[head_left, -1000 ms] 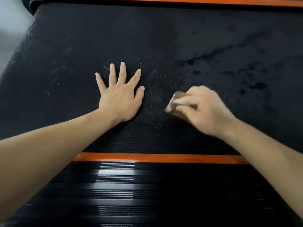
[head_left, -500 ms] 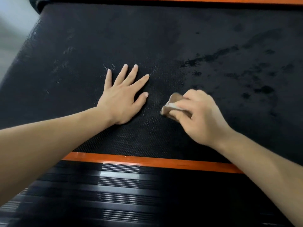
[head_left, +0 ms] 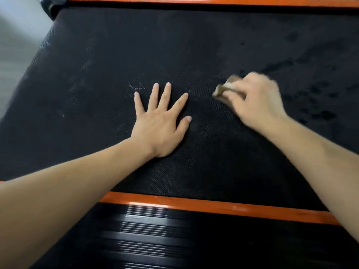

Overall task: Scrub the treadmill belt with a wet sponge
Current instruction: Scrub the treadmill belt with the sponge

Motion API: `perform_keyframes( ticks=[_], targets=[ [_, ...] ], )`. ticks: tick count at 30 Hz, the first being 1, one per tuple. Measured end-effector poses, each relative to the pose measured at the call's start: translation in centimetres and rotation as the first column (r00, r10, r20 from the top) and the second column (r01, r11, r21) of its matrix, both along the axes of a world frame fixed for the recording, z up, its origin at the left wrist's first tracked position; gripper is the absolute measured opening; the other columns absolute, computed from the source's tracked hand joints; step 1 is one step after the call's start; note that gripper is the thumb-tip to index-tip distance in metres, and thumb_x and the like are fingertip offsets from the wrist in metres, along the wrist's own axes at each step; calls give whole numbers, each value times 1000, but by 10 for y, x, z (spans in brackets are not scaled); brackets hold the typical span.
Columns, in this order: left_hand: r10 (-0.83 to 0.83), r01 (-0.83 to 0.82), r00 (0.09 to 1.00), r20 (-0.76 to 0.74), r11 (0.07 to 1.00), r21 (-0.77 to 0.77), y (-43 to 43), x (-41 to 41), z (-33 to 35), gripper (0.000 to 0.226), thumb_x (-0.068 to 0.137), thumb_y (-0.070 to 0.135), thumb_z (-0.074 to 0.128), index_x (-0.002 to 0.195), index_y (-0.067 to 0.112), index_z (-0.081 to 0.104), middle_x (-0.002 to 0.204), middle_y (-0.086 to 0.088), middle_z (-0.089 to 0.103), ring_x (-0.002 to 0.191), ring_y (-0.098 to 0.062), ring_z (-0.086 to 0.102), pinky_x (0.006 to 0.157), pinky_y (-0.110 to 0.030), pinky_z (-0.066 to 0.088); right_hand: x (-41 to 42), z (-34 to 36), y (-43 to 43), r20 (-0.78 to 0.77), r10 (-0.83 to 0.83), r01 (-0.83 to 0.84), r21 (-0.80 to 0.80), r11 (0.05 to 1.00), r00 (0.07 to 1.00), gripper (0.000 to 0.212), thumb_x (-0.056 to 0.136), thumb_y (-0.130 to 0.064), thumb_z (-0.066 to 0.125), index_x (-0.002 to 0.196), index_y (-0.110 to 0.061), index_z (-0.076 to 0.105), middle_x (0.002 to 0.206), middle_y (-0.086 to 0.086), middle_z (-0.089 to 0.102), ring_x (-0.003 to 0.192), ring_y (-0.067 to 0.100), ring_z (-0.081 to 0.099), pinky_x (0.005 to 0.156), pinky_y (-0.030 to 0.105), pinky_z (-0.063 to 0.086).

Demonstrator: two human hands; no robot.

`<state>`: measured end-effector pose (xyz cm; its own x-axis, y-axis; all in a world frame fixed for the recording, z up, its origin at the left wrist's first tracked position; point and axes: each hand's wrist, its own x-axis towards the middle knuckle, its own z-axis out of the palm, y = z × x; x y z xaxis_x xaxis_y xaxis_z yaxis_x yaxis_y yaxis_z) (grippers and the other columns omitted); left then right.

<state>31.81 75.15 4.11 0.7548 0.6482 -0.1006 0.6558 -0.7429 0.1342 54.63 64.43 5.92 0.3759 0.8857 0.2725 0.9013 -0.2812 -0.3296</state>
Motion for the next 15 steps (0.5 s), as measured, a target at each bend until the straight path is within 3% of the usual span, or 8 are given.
perform_keyframes(
  ticks=[2,3,7,9,12,15],
  targets=[
    [-2,2,1000,9,1000,4,0,0,-1,69,96,67,7,161,43,8,173,-5,-3,157,-30,-12,120,-67,-8,13,-2,14,51,-161,162,-3,987,986,33,97,-47,51,107,-25,75,91,11,58,90,37,56,79,44,39],
    [-3,3,1000,15,1000,9,-1,0,-1,69,96,67,7,161,43,8,173,-5,-3,157,-30,-12,120,-68,-8,7,-4,15,58,-156,157,-7,988,986,35,97,-47,50,109,-26,75,93,11,58,91,37,55,80,44,39],
    [0,-1,1000,24,1000,21,1,0,-3,70,96,67,8,161,43,9,173,-4,-3,158,-30,-12,121,-67,-7,-19,-6,-1,-30,120,-121,-19,992,992,45,93,-55,43,102,-27,78,84,1,55,85,29,56,76,44,42],
    [-4,3,1000,25,1000,18,1,0,-3,69,96,68,8,161,43,9,173,-4,-2,158,-30,-12,121,-67,-8,4,-4,13,23,19,-18,-31,999,1000,43,95,-55,43,108,-30,76,88,5,59,90,32,58,78,42,40],
    [-4,3,1000,26,1000,17,1,0,-3,69,97,68,9,161,43,9,173,-4,-2,158,-30,-12,121,-67,-8,21,-5,34,77,-216,217,3,976,973,38,98,-48,49,112,-21,72,100,13,60,97,39,57,82,44,40],
    [-3,2,1000,30,1000,25,0,0,-2,70,96,68,8,161,43,11,173,-4,-1,158,-30,-10,121,-67,-7,-8,-11,28,45,-8,7,26,1000,999,35,95,-48,52,105,-24,75,91,4,56,90,33,56,78,42,40]
  ],
)
